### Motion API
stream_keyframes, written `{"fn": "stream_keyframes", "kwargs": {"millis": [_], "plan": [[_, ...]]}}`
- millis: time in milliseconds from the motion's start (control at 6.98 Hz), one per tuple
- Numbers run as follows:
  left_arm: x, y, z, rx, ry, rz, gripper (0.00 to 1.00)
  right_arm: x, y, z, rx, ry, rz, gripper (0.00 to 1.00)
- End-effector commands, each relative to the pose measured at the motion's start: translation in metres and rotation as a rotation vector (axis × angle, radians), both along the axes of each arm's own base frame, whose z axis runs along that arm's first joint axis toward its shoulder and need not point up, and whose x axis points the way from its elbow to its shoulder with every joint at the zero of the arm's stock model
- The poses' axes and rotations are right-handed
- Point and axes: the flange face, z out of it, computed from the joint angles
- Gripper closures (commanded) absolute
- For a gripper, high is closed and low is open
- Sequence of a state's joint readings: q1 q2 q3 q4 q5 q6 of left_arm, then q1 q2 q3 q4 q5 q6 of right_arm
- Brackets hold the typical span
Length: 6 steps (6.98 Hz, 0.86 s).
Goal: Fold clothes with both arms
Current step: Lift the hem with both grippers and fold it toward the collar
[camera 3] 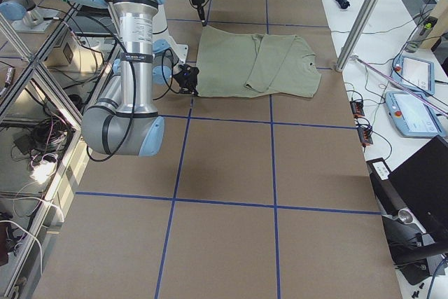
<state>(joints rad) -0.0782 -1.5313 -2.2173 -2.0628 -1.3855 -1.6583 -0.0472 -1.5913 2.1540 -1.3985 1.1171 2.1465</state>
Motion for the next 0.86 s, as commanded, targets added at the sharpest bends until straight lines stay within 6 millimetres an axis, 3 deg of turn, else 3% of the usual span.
{"fn": "stream_keyframes", "kwargs": {"millis": [0, 143, 286, 430, 573, 716], "plan": [[-0.019, 0.002, -0.019, 0.005, 0.016, 0.008, 1.0, 0.064, 0.015, -0.072, -0.07, 0.052, -0.092, 1.0], [-0.054, 0.007, -0.058, 0.008, 0.006, 0.031, 1.0, 0.107, 0.039, -0.116, -0.099, 0.054, -0.186, 1.0], [-0.101, 0.021, -0.101, -0.033, 0.025, 0.125, 1.0, 0.132, 0.048, -0.158, -0.108, 0.018, -0.232, 1.0], [-0.149, 0.032, -0.136, -0.044, 0.06, 0.224, 1.0, 0.132, 0.045, -0.179, -0.159, 0.025, -0.247, 1.0], [-0.16, 0.016, -0.143, 0.009, 0.06, 0.256, 1.0, 0.136, 0.03, -0.195, -0.153, 0.041, -0.264, 1.0], [-0.137, 0.002, -0.15, 0.115, 0.06, 0.274, 1.0, 0.137, 0.013, -0.197, -0.1, 0.066, -0.277, 1.0]]}}
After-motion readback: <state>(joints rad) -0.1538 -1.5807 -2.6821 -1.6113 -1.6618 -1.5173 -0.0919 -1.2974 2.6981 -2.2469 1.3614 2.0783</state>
